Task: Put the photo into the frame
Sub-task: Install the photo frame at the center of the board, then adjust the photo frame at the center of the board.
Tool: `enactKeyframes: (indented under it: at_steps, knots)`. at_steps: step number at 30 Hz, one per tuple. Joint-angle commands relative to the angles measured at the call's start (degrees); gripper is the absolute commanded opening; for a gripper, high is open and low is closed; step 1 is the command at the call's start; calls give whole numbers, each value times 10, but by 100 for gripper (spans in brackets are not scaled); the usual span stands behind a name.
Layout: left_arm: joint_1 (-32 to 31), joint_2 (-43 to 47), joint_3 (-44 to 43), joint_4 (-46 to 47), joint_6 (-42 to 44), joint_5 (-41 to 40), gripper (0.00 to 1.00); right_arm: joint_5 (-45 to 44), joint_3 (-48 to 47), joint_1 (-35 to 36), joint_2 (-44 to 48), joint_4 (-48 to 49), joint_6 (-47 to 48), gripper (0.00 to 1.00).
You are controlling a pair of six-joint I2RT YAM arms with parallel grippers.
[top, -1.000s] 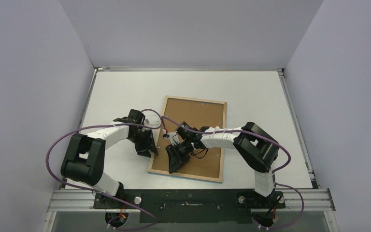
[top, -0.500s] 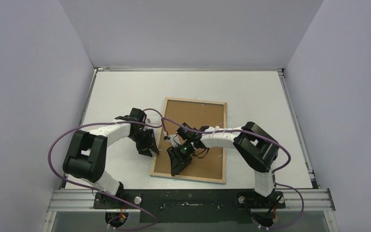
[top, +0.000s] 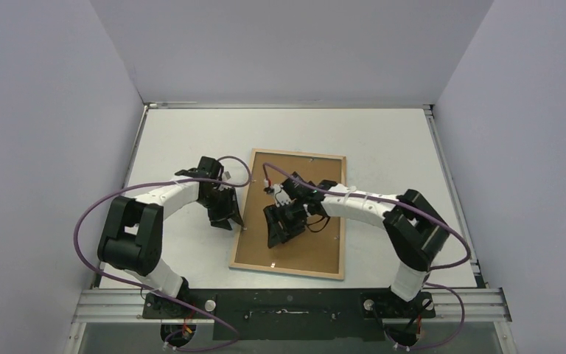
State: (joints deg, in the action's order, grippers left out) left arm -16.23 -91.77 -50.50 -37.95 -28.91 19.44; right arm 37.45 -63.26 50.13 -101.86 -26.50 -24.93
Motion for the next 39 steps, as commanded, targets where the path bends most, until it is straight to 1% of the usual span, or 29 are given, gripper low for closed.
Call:
enactKeyframes:
  at_steps: [1,6,9,11,13,16,18,20,23,27,29,31,33,36,39]
  knots:
    - [13,24,-59,18,21,-9,44,-135,1,-62,102,8,-45,54]
    - [28,21,-88,37,27,-6,54,-306,-9,-129,146,-53,-75,60]
    - [32,-2,-109,39,34,-5,57,-418,-27,-166,152,-109,-107,68]
    - [33,-23,-124,40,39,-3,58,-463,-31,-195,149,-140,-133,72]
    - [33,-49,-141,40,40,7,58,-471,-28,-224,141,-152,-141,74]
    - [33,-85,-163,43,40,21,58,-467,-17,-253,126,-149,-140,77]
    - [32,-100,-171,49,41,25,58,-443,-7,-266,111,-133,-133,82]
    - [32,-115,-179,47,41,17,58,-406,-5,-281,80,-124,-128,84]
    - [33,-132,-192,41,42,16,58,-337,-8,-291,44,-104,-123,84]
    - [32,-144,-194,69,45,78,52,-291,-29,-294,7,-83,-114,79]
    - [31,-148,-198,83,62,109,47,-273,-49,-296,-14,-83,-108,75]
    - [32,-153,-205,82,80,120,43,-256,-61,-299,-28,-75,-107,69]
    - [32,-159,-208,85,93,137,41,-239,-74,-301,-40,-66,-106,66]
    - [29,-172,-205,108,95,183,38,-228,-101,-302,-54,-54,-100,63]
    - [18,-186,-202,146,80,228,38,-233,-134,-303,-66,-42,-86,63]
